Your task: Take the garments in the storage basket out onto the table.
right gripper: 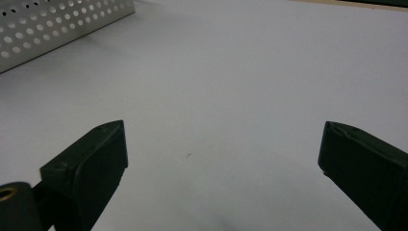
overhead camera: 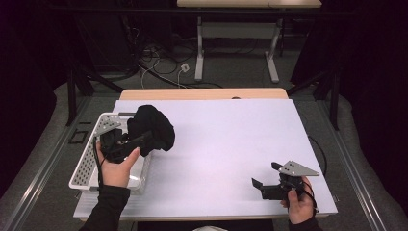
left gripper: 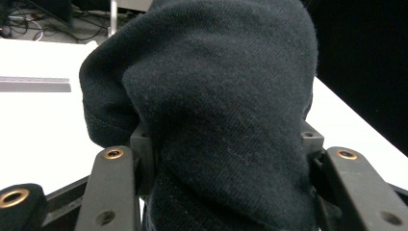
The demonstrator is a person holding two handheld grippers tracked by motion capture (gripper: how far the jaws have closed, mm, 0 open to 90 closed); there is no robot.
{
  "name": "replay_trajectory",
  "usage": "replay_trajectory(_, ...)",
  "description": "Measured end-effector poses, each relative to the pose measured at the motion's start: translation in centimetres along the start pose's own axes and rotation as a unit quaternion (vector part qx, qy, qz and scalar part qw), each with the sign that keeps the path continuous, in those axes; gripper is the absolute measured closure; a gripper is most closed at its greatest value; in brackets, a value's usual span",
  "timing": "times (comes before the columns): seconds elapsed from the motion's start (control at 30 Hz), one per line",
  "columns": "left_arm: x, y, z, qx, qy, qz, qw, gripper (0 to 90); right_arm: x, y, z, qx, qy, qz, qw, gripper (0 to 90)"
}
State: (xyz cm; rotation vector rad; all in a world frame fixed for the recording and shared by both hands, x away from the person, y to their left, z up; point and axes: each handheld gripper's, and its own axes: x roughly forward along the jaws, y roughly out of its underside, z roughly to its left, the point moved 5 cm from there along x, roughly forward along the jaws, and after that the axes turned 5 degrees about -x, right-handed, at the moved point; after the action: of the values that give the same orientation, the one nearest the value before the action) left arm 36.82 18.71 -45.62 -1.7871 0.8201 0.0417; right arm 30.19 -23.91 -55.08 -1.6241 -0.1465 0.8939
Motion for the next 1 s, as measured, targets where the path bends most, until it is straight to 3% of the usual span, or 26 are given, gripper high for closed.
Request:
replay_trajectory(0.43, 2.0, 1.2, -2.8, 0.019, 0.031, 0.017, 0.9992, 45.7, 0.0, 0.0, 0.0, 0.0, 0.0, -0.001, 1.0, 2.9)
replay_trajectory(1.0, 3.0, 2.7, -6.1, 0.035, 0.072, 0.029, 0.9964, 45.8, 0.1, 0.0, 0.0, 0.0, 0.0, 0.001, 1.0, 2.9)
